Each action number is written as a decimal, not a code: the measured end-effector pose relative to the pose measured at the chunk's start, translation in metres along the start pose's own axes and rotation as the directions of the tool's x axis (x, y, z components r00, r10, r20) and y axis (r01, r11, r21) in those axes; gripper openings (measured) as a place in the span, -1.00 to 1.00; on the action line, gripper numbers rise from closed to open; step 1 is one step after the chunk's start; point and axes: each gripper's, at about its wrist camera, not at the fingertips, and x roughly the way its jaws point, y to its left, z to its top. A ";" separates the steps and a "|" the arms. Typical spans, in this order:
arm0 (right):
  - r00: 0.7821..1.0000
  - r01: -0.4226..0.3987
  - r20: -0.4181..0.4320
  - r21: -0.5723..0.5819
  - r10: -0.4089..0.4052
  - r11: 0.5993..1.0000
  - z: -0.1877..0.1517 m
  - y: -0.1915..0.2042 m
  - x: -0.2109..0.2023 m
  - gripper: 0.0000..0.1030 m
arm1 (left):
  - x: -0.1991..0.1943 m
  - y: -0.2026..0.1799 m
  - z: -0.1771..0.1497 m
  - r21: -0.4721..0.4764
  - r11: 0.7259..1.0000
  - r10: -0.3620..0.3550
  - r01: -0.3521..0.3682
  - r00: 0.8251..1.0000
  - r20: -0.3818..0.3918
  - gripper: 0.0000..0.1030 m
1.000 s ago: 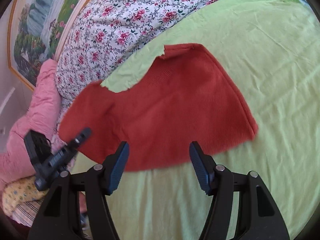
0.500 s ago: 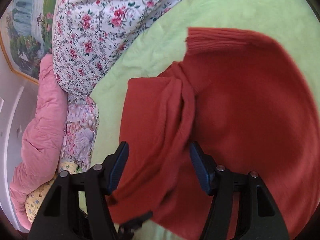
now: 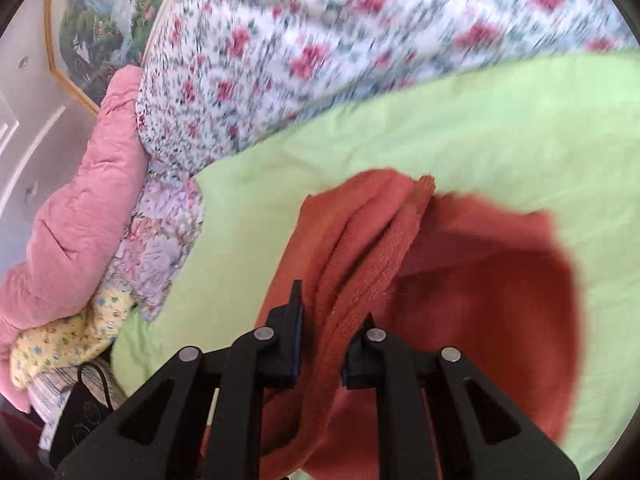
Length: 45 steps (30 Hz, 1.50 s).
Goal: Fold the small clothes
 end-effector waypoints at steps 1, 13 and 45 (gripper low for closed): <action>1.000 0.028 0.011 -0.006 -0.028 1.000 -0.001 -0.006 -0.009 -0.71 | 0.010 -0.009 -0.001 0.004 1.000 -0.010 0.010 1.000 -0.011 -0.78; 0.982 0.185 0.022 0.067 -0.187 0.980 -0.024 -0.078 -0.032 -0.72 | 0.064 -0.029 -0.010 -0.029 0.998 -0.067 0.064 0.992 -0.103 -0.77; 0.967 0.240 0.047 0.150 -0.249 0.959 -0.081 -0.074 -0.081 0.32 | -0.024 0.070 -0.025 -0.261 0.965 -0.055 0.019 0.989 -0.134 -0.02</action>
